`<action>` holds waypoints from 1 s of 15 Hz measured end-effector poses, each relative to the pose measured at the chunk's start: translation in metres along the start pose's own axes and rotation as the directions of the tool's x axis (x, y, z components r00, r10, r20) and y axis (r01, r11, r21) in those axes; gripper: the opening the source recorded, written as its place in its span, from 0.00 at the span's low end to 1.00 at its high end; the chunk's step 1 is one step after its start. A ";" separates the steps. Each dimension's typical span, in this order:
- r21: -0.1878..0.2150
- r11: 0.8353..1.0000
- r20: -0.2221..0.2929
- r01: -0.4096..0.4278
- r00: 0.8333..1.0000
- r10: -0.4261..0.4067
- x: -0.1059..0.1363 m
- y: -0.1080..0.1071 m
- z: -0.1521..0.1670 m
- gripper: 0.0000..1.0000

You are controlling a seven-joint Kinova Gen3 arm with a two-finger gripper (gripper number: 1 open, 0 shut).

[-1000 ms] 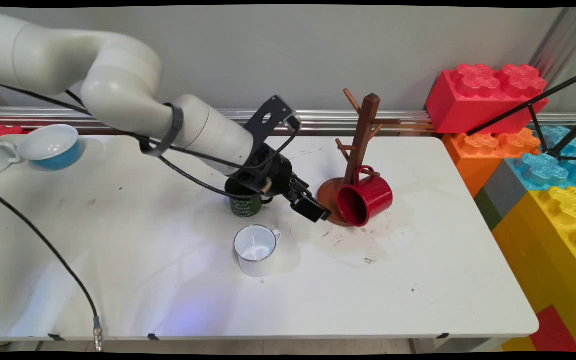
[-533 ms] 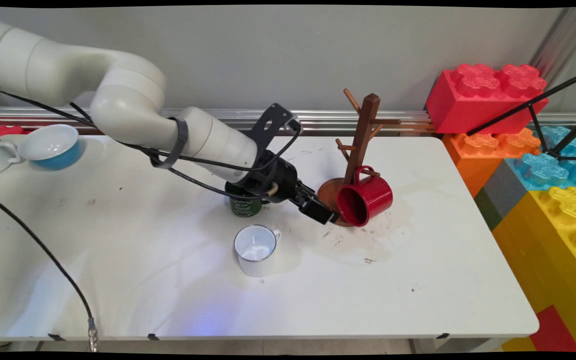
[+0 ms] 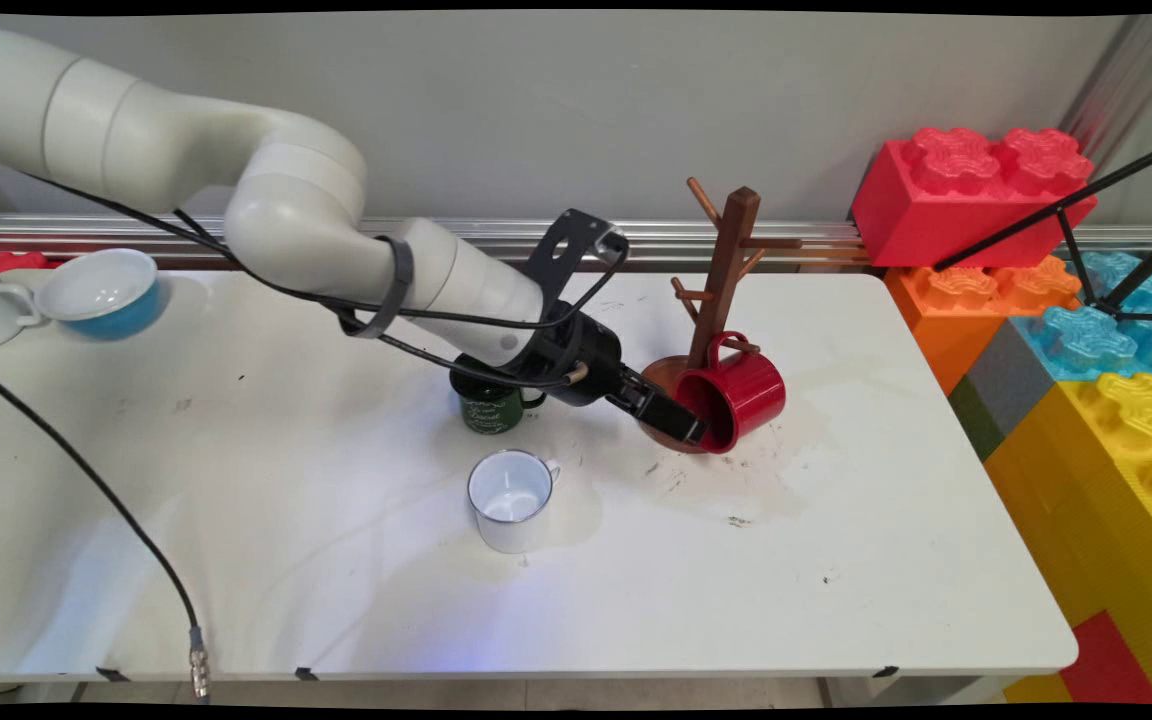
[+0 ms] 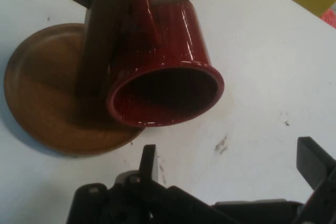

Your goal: Pick up the red mug from the rack

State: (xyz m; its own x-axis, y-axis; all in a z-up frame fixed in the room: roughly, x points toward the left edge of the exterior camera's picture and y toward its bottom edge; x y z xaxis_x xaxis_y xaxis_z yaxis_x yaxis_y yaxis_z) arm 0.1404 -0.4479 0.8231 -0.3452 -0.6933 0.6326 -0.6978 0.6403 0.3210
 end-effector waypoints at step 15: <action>0.034 0.977 0.037 0.210 0.977 -0.211 0.023 0.018 0.036 1.00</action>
State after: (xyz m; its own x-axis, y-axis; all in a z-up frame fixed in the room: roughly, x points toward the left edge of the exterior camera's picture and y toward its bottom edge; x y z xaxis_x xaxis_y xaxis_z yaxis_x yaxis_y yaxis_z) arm 0.0977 -0.4643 0.8178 -0.2128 -0.8246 0.5241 -0.7757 0.4688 0.4226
